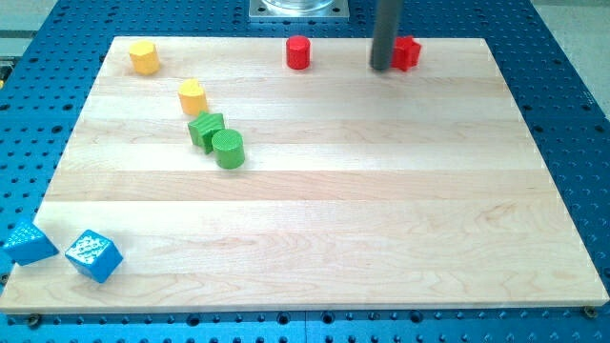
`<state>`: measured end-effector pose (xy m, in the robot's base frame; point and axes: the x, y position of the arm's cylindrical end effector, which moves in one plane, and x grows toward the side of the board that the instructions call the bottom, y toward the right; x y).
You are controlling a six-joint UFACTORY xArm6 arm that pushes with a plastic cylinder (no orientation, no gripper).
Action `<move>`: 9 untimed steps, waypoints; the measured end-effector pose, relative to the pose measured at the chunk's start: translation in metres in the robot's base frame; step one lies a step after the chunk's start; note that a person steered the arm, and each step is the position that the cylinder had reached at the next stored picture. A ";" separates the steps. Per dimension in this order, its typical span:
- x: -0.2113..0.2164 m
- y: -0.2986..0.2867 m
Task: Place the green circle to the left of the green star
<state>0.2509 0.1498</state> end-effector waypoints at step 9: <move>0.061 -0.190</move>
<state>0.3121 -0.0401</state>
